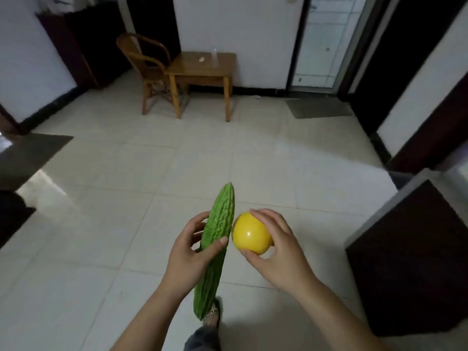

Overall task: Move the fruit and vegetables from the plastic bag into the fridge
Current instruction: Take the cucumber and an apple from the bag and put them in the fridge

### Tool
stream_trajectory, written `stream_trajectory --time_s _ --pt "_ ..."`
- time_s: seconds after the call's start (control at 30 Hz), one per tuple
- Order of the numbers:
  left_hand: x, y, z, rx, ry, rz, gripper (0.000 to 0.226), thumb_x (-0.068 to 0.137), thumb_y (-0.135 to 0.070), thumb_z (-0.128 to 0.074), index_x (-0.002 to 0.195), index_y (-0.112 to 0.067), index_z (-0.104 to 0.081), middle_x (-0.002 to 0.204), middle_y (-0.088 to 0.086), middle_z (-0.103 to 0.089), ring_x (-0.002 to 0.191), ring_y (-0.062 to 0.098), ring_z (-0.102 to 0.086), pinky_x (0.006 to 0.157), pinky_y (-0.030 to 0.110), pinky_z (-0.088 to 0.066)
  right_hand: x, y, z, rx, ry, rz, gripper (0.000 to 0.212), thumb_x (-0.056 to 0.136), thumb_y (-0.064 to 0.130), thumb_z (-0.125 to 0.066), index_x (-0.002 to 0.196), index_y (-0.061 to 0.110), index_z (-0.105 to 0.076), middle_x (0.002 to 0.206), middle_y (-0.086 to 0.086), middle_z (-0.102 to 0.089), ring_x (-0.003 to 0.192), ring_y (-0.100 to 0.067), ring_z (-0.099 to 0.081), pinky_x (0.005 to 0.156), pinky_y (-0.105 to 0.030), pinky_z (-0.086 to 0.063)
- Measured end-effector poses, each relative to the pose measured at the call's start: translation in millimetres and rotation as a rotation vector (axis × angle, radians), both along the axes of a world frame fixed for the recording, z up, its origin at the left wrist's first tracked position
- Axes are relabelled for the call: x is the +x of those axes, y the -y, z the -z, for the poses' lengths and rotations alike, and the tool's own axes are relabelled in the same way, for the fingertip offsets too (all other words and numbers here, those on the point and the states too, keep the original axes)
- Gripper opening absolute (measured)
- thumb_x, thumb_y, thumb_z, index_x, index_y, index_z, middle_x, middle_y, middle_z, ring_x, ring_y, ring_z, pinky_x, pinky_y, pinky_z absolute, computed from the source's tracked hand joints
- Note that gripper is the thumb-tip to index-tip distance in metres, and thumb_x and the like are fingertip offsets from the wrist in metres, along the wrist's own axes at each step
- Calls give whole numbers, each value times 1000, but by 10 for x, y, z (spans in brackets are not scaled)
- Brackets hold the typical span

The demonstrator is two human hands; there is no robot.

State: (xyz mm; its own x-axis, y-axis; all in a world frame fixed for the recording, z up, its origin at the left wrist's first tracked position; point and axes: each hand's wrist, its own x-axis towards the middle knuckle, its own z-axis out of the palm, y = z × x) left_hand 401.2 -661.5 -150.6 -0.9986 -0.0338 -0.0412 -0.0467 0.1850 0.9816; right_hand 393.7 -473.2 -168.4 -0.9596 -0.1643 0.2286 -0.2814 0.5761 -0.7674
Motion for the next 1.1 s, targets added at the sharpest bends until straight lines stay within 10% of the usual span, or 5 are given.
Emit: stream_trajectory --time_s 0.6,0.8,1.1 --pt "-2829 -2788 -382 71 137 751 48 79 -27 -69 120 -40 -47 111 -6 -59 94 13 -61 63 20 -51 -1075 -1978 -224 65 -9 954 74 69 42 -72 134 31 -37 138 6 -35 121 -15 -41 94 -39 -47" --pt "-3081 -4215 -531 32 31 972 52 81 -30 -65 129 -34 -46 119 -3 -57 92 7 -58 66 17 -50 -1163 -3239 -481 75 -139 1162 71 68 26 -80 126 35 -38 124 15 -37 106 12 -35 85 -5 -30" --pt "-3114 -5970 -939 163 26 1262 45 81 -20 -65 122 -32 -50 103 -12 -63 87 5 -64 60 13 -52 -1108 -4637 -797 177 -251 1310 68 68 34 -72 128 31 -39 131 4 -40 119 -12 -40 92 -26 -40"
